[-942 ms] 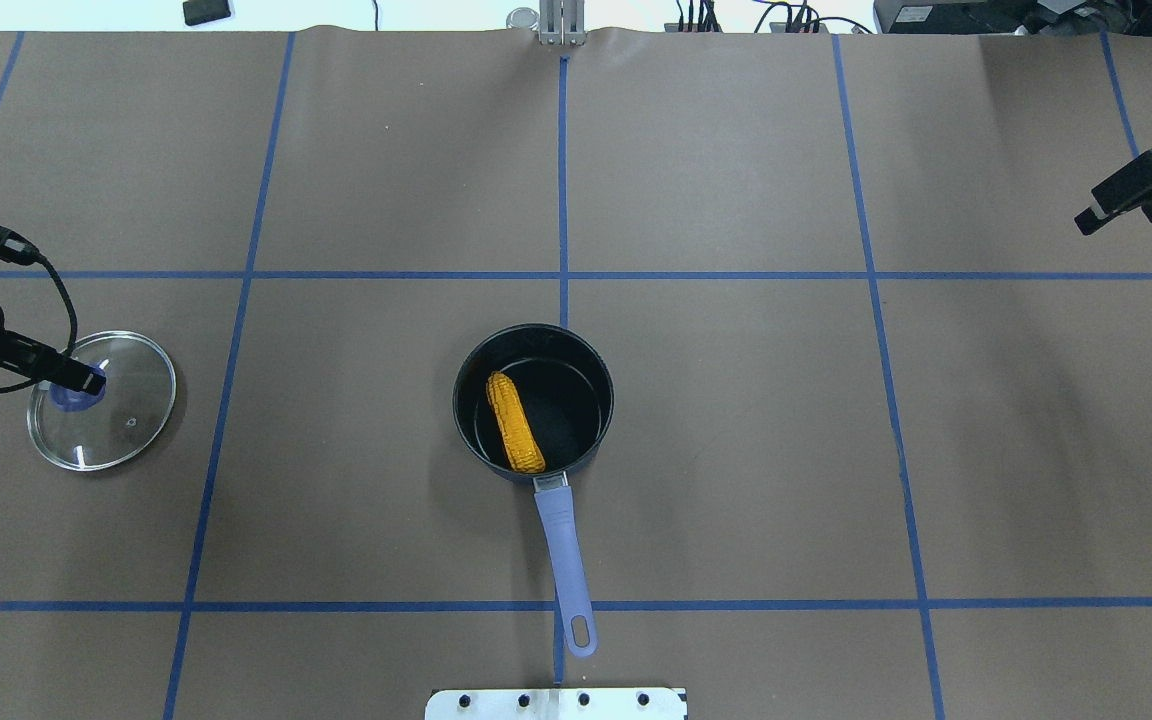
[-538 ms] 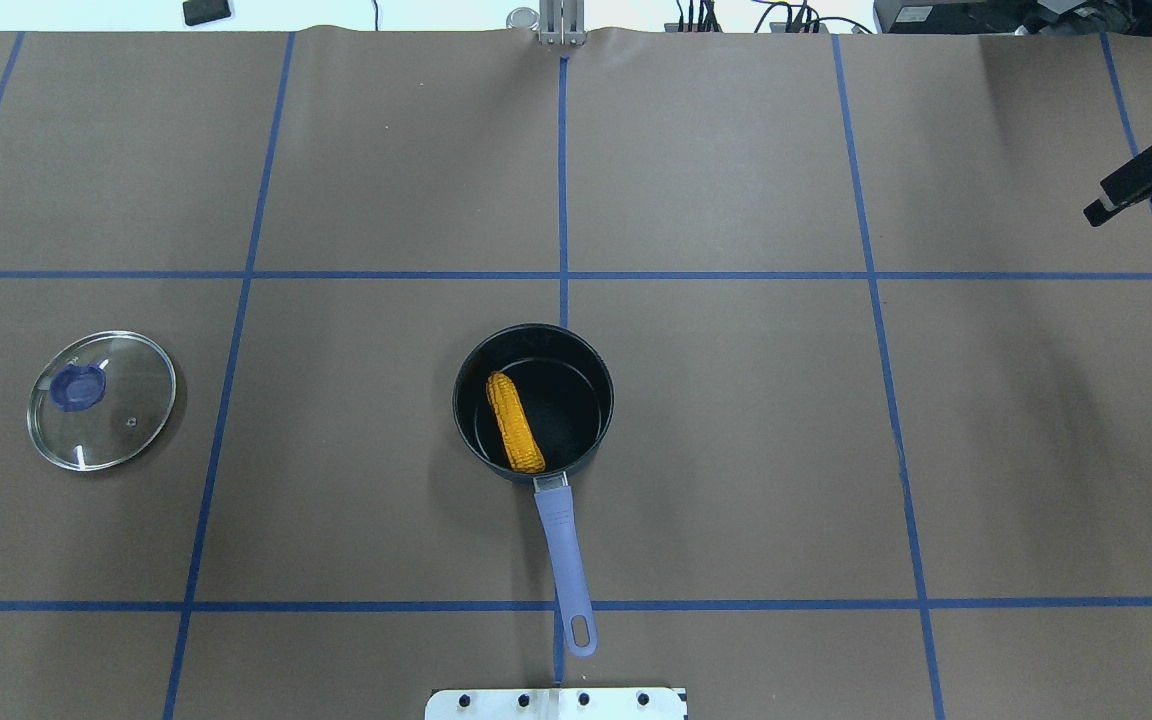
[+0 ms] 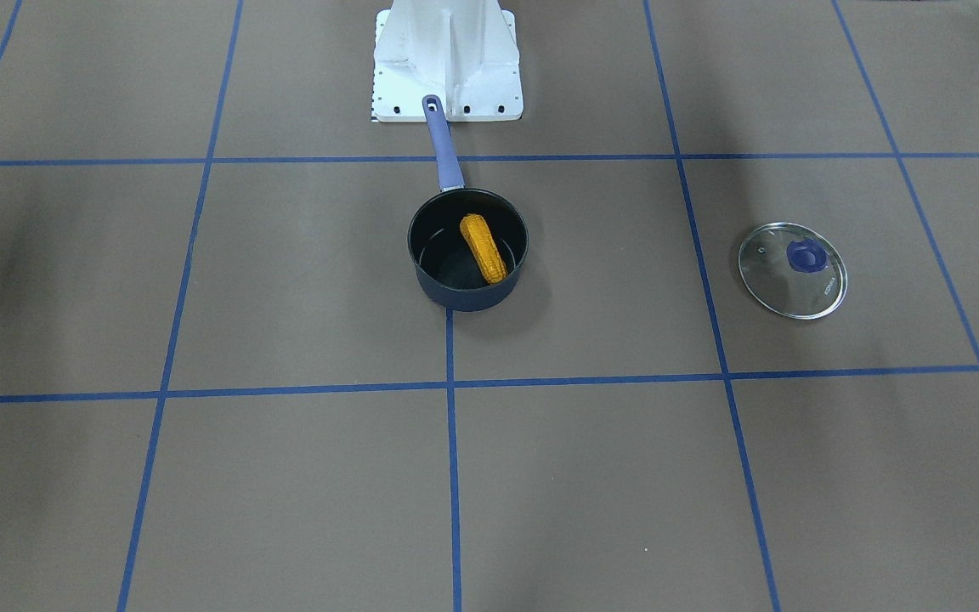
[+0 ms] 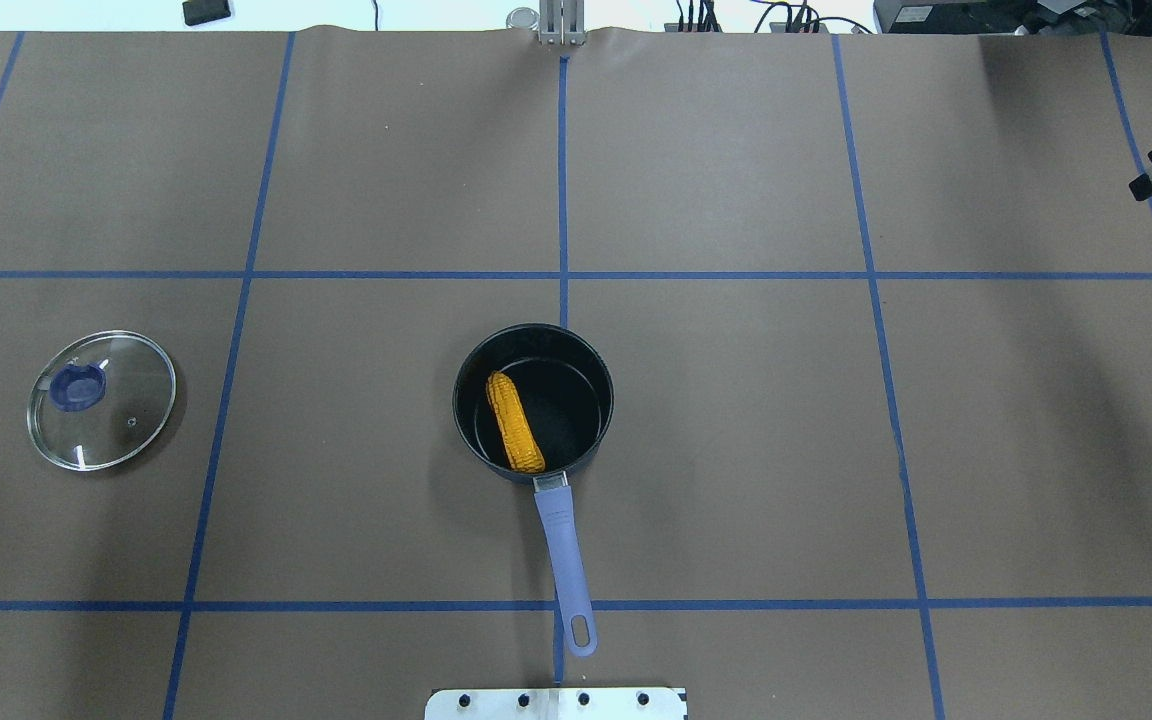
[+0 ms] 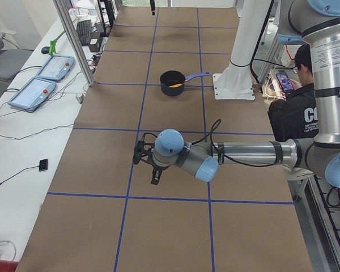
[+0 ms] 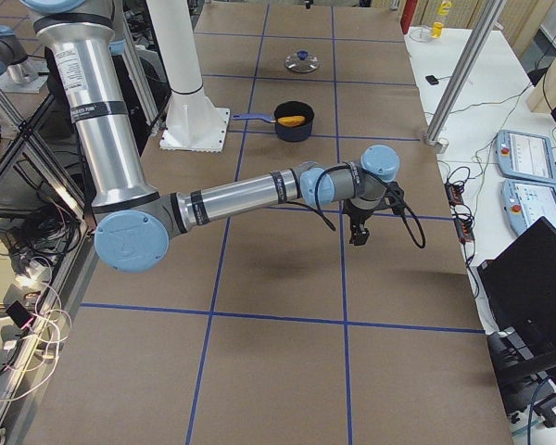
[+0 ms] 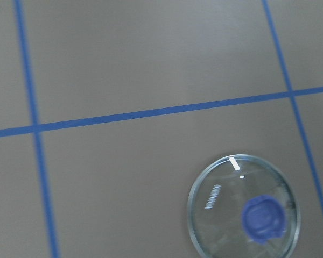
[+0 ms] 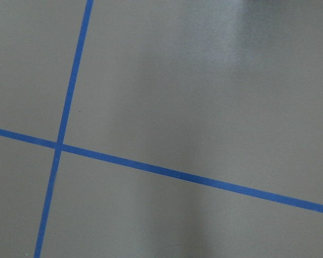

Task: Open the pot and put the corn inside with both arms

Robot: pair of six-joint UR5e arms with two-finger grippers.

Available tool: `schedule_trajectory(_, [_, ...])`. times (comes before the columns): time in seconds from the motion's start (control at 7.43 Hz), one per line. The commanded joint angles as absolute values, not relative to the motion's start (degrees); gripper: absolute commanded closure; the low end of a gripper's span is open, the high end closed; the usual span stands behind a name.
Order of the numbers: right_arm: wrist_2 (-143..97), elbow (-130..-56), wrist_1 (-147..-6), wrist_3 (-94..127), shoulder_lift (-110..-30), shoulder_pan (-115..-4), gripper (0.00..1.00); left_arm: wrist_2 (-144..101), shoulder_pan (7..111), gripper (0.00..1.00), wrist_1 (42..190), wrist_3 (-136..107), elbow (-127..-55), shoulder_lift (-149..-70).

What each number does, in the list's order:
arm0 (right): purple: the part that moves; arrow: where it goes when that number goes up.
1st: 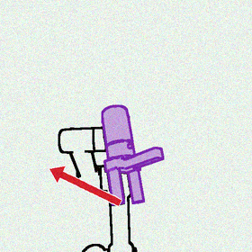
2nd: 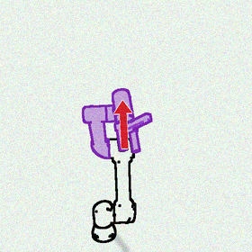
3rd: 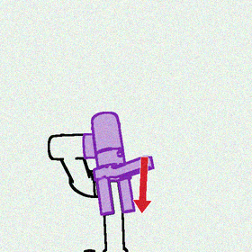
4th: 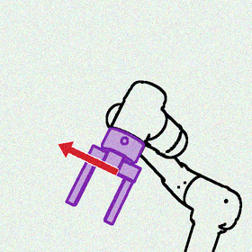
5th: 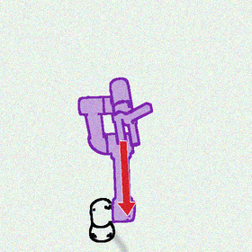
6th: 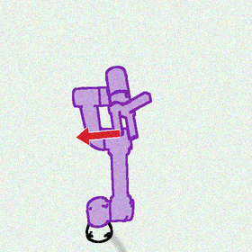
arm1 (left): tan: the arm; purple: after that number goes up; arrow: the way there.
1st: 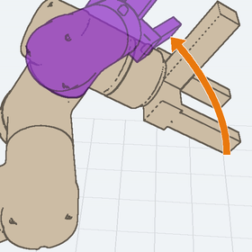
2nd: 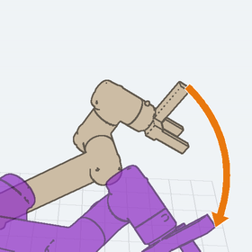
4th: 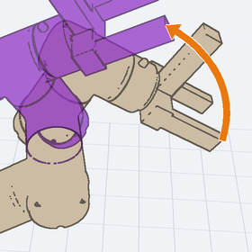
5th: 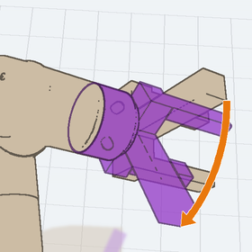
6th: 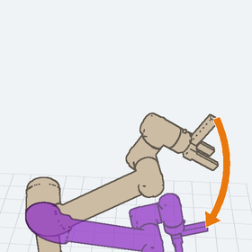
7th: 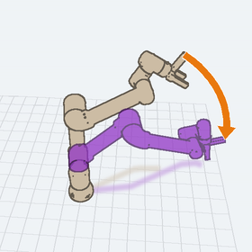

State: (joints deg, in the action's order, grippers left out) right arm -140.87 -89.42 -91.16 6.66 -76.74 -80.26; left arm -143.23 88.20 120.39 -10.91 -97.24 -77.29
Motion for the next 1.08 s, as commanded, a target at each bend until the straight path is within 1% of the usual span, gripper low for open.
schedule_trajectory(0.0, [-140.9,-88.3,-91.1,6.4,-79.3,-83.7,0.0,-143.4,91.3,0.0,120.3,-6.2,-93.0,-77.1])
schedule_trajectory(0.4, [-140.9,-88.7,-91.1,6.4,-82.2,-86.5,0.0,-143.4,93.6,0.0,120.9,-6.1,-87.6,-76.8])
schedule_trajectory(0.81, [-132.8,-90.4,-91.8,7.2,-82.5,-86.5,0.0,-142.7,93.7,0.0,120.6,-6.2,-87.7,-76.6])
schedule_trajectory(0.94, [-131.9,-91.0,-91.8,7.2,-82.6,-86.5,0.0,-142.7,93.8,0.0,120.5,-6.2,-87.8,-75.2])
